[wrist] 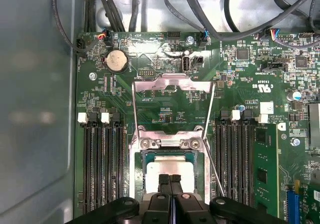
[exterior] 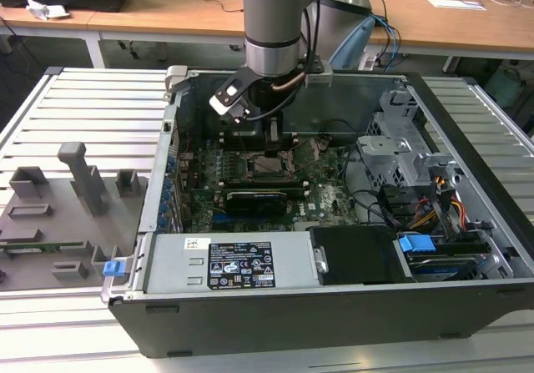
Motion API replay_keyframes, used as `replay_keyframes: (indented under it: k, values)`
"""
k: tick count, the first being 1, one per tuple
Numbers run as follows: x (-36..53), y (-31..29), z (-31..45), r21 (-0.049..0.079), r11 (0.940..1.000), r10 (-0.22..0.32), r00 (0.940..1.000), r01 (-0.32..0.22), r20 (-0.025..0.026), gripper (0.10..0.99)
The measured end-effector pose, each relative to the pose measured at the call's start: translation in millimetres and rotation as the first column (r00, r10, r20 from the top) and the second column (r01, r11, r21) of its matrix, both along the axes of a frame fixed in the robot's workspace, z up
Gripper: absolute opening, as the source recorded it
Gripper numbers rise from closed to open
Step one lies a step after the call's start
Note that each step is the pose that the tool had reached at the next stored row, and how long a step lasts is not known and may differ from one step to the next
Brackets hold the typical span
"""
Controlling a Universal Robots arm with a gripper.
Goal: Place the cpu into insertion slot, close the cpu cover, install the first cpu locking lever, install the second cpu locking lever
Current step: 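Close the cpu cover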
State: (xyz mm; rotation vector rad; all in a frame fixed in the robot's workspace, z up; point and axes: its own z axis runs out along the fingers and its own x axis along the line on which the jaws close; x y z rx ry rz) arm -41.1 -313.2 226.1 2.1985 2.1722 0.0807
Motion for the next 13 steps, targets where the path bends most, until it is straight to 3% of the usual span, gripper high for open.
replay_keyframes:
  k: [13]
  values:
    - [0.0,0.0,6.3,0.000,1.0000,0.000,1.0000,0.000,0.0000,0.106]
